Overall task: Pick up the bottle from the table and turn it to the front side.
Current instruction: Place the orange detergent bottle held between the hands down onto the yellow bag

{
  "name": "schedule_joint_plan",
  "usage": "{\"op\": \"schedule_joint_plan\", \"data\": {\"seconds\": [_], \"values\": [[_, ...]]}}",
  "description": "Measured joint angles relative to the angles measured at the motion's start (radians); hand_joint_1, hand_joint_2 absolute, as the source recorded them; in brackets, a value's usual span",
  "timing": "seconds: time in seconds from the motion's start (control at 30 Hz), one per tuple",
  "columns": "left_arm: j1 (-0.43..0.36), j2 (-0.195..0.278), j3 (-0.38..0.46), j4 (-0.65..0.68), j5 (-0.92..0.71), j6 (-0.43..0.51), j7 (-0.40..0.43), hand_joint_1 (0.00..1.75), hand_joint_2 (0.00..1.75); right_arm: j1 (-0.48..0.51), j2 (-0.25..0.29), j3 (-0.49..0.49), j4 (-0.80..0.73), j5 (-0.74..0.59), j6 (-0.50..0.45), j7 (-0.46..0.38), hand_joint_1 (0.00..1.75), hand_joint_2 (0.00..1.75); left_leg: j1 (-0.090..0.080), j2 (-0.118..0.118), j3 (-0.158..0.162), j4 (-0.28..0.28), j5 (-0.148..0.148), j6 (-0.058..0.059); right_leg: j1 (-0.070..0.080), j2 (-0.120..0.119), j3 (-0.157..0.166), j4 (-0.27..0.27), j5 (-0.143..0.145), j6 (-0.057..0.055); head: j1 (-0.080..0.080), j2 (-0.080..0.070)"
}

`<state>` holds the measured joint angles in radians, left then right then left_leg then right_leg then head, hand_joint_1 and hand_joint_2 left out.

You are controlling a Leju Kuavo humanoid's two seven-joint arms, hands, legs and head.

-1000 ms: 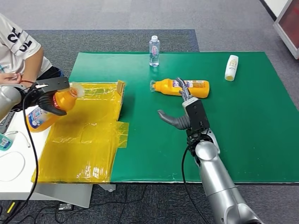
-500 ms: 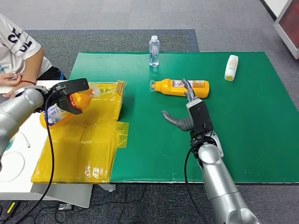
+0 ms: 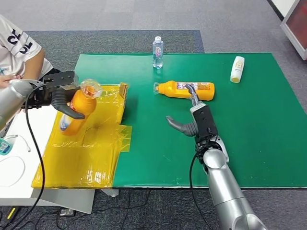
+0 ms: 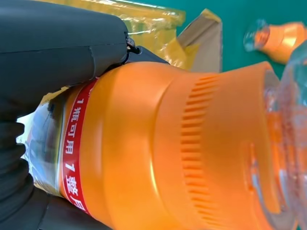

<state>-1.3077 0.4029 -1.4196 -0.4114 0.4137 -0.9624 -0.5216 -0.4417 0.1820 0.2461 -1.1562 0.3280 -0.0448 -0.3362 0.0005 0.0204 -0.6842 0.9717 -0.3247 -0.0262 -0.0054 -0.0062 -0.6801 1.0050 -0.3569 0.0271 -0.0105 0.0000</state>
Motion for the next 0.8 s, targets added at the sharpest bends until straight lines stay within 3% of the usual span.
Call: {"op": "schedule_joint_plan", "data": {"seconds": [0.1, 0.3, 0.8], "values": [[-0.046, 0.048, -0.002, -0.078, -0.004, -0.058, 0.081, 1.75, 1.75, -0.005, 0.0, 0.0, 0.026, -0.012, -0.011, -0.005, 0.0, 1.75, 0.0, 0.0, 0.0, -0.001, 0.0, 0.0, 0.0, 0.0, 0.0, 0.0, 0.0, 0.0, 0.0, 0.0], [-0.138, 0.098, -0.029, -0.197, 0.038, -0.071, 0.212, 1.75, 1.75, -0.015, 0.001, 0.001, 0.053, -0.02, -0.016, -0.013, 0.0, 1.75, 0.0, -0.001, 0.0, -0.001, 0.0, 0.0, 0.0, -0.001, 0.002, 0.0, 0.0, 0.0, 0.0, 0.0], [-0.218, 0.18, -0.098, -0.361, 0.074, -0.018, 0.263, 1.75, 1.75, -0.032, 0.018, 0.003, 0.066, -0.005, -0.045, -0.015, 0.0, 1.75, 0.0, -0.001, 0.001, -0.001, 0.0, 0.0, 0.0, -0.001, 0.002, 0.0, 0.0, 0.0, 0.0, 0.0]]}}
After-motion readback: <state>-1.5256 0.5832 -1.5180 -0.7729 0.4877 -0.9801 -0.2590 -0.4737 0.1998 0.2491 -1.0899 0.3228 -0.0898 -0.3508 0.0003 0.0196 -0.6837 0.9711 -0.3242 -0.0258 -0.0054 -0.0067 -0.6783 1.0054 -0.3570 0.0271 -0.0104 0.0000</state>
